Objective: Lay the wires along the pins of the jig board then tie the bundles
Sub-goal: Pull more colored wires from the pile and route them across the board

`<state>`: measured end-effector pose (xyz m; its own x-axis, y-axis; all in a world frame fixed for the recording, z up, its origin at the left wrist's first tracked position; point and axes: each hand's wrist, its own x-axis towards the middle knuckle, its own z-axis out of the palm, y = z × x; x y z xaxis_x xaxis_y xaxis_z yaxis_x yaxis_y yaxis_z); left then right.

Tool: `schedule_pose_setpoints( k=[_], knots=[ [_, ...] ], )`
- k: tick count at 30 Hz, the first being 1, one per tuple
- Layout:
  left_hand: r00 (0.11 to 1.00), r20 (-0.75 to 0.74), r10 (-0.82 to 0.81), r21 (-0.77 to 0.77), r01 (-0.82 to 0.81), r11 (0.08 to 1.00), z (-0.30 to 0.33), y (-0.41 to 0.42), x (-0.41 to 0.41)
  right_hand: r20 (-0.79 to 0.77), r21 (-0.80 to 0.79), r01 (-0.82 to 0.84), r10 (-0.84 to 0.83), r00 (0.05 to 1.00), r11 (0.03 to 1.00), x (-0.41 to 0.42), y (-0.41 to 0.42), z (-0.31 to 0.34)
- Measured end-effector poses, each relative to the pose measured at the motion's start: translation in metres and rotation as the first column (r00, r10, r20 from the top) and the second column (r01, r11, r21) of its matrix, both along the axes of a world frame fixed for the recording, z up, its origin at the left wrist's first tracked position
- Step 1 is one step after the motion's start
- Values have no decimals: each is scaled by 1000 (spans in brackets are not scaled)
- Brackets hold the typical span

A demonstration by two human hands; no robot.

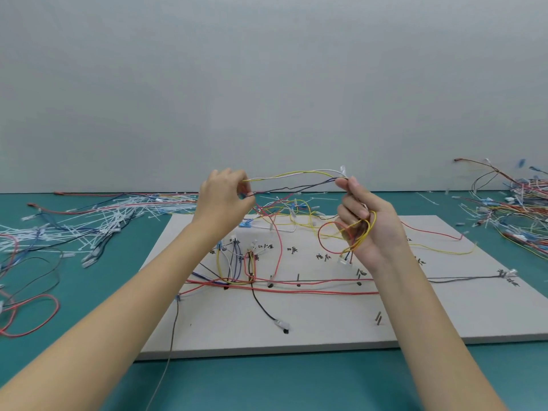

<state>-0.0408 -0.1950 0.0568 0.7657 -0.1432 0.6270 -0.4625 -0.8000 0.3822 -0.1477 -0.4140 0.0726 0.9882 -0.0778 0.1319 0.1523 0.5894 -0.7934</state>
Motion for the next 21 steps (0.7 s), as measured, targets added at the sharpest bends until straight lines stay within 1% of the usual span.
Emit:
schedule_pose_setpoints(
  k=[3, 5, 6, 7, 8, 9, 10, 11, 12, 13, 14, 15, 17, 19, 20, 21],
  knots=[
    [1000, -15, 19, -95, -21, 995, -3, -4, 3, 42, 72, 6, -9, 999, 997, 1, 2, 0],
    [998, 34, 56, -129, -51, 990, -6, -7, 4, 75, 83, -4, -3, 997, 997, 1, 3, -1],
    [996, 57, 67, -177, -56, 983, -8, -9, 3, 90, 90, -13, 4, 996, 996, 1, 3, -1],
    [996, 60, 62, -274, -43, 961, -8, -10, 3, 102, 101, -22, 12, 995, 995, 1, 3, -1],
    [998, 42, 48, -410, -26, 912, -7, -12, 3, 109, 111, -31, 19, 994, 993, 1, 2, -1],
    [999, -1, 37, -552, -31, 833, -6, -14, 5, 112, 119, -40, 27, 993, 992, 1, 2, -1],
    [997, -75, 28, -657, -71, 750, -5, -15, 7, 114, 126, -52, 37, 993, 991, 2, 3, -1],
    [982, -188, 0, -711, -136, 690, -4, -17, 9, 114, 132, -64, 49, 992, 989, 2, 3, -1],
    [946, -319, -62, -722, -200, 662, -3, -19, 11, 113, 136, -73, 58, 992, 988, 2, 4, -1],
    [889, -435, -142, -705, -238, 668, -2, -21, 12, 111, 141, -77, 62, 992, 987, 3, 4, -1],
    [834, -507, -216, -692, -245, 680, -2, -22, 11, 107, 151, -80, 64, 992, 985, 3, 3, -1],
    [805, -527, -273, -700, -230, 676, -1, -23, 10, 98, 173, -84, 68, 993, 981, 3, 3, 0],
    [775, -492, -397, -774, -181, 606, -2, -25, 10, 74, 231, -89, 74, 995, 969, 2, 3, -1],
    [717, -448, -534, -851, -160, 500, -1, -28, 10, 53, 239, -75, 65, 997, 968, 3, 4, -2],
    [687, -424, -590, -884, -174, 433, 0, -28, 10, 40, 231, -66, 58, 997, 971, 3, 4, -3],
    [662, -388, -641, -916, -200, 348, 1, -26, 10, 29, 231, -57, 52, 998, 971, 3, 3, -3]
  ],
)
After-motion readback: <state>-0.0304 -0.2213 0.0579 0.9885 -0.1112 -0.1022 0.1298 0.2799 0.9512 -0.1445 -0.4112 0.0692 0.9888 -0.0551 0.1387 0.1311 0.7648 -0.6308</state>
